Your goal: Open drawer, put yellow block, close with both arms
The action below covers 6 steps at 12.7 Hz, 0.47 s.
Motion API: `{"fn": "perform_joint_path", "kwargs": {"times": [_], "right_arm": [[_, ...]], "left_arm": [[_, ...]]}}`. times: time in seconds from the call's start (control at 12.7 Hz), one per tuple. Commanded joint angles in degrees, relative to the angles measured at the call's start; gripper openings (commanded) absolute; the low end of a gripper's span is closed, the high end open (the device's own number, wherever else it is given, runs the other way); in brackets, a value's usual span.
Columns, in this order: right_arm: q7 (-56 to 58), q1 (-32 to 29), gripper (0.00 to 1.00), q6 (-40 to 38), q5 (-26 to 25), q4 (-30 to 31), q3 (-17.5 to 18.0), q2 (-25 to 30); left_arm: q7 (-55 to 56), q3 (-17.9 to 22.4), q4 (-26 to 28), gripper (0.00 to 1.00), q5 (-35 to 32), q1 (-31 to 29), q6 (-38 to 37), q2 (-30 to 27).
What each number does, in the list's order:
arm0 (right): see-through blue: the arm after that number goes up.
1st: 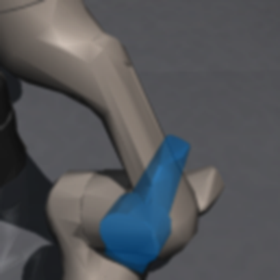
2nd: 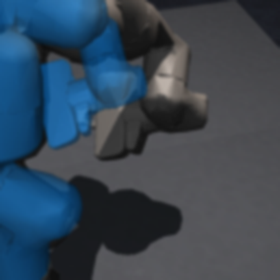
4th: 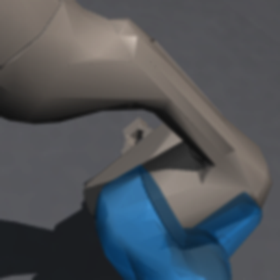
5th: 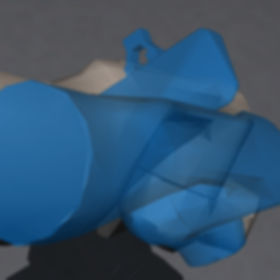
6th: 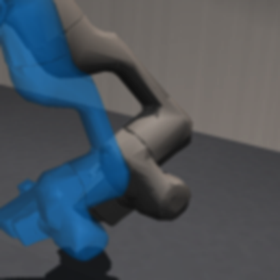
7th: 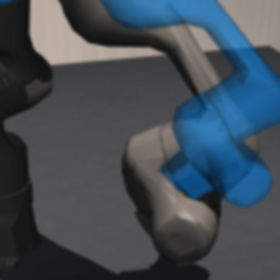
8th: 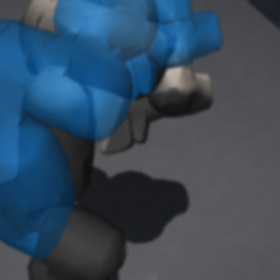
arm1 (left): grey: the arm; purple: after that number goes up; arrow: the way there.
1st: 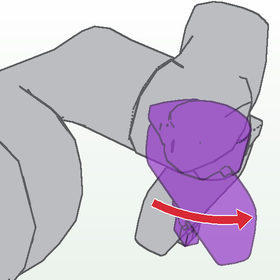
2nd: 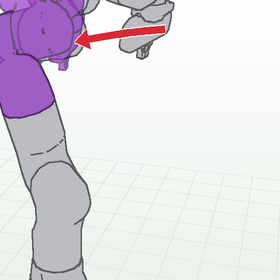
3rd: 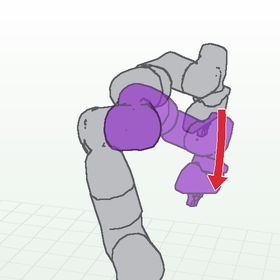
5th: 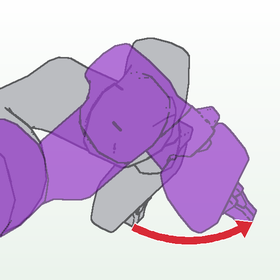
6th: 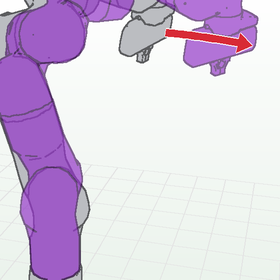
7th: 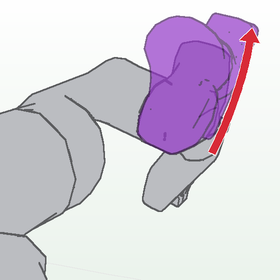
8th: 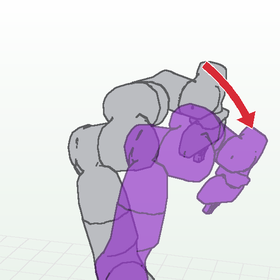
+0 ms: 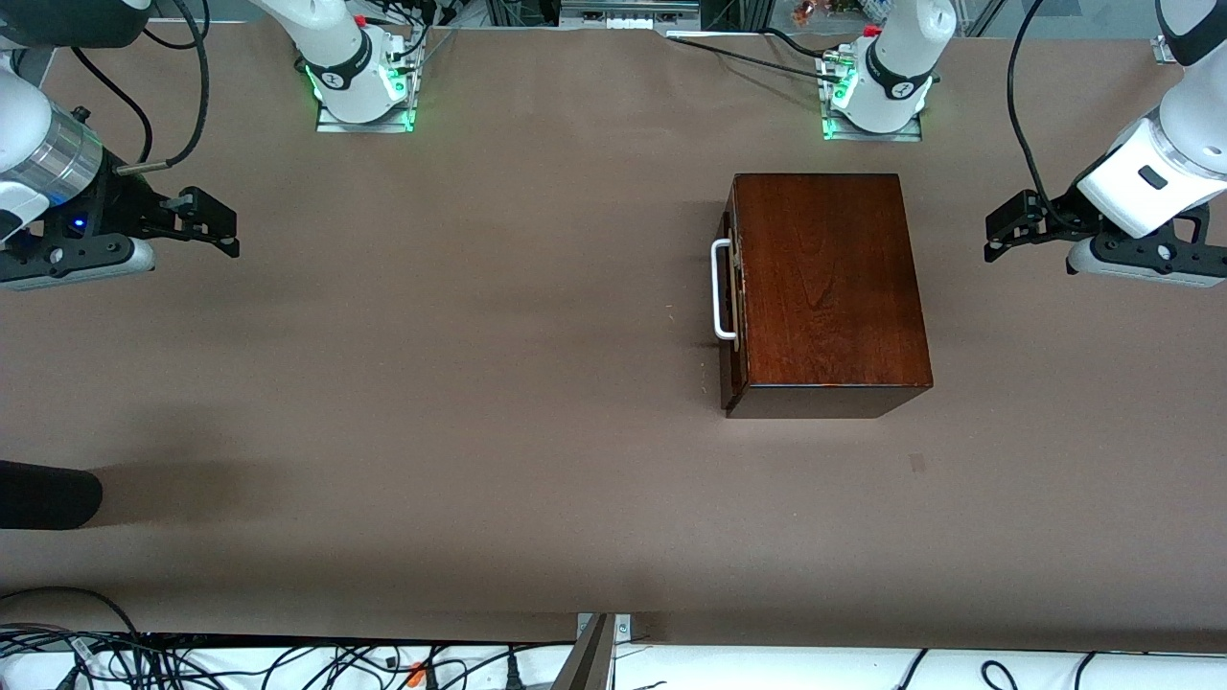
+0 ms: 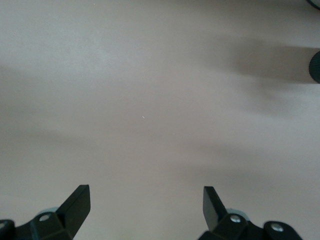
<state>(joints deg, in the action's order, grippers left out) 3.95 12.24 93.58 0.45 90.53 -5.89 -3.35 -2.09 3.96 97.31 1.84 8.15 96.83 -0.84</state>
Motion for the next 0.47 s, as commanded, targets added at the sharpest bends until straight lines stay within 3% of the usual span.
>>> {"fn": "perform_joint_path", "kwargs": {"times": [0.0,0.39], "right_arm": [[-0.9,0.1,1.00,-0.5,0.8,-0.6,-0.2,0.1],[-0.9,0.1,1.00,-0.6,0.8,-0.6,-0.3,0.1]], "left_arm": [[1.0,0.1,-0.6,1.00,-1.0,0.2,-1.4,-0.1],[1.0,0.3,-0.8,1.00,-0.9,-0.1,-2.3,-0.1]]}}
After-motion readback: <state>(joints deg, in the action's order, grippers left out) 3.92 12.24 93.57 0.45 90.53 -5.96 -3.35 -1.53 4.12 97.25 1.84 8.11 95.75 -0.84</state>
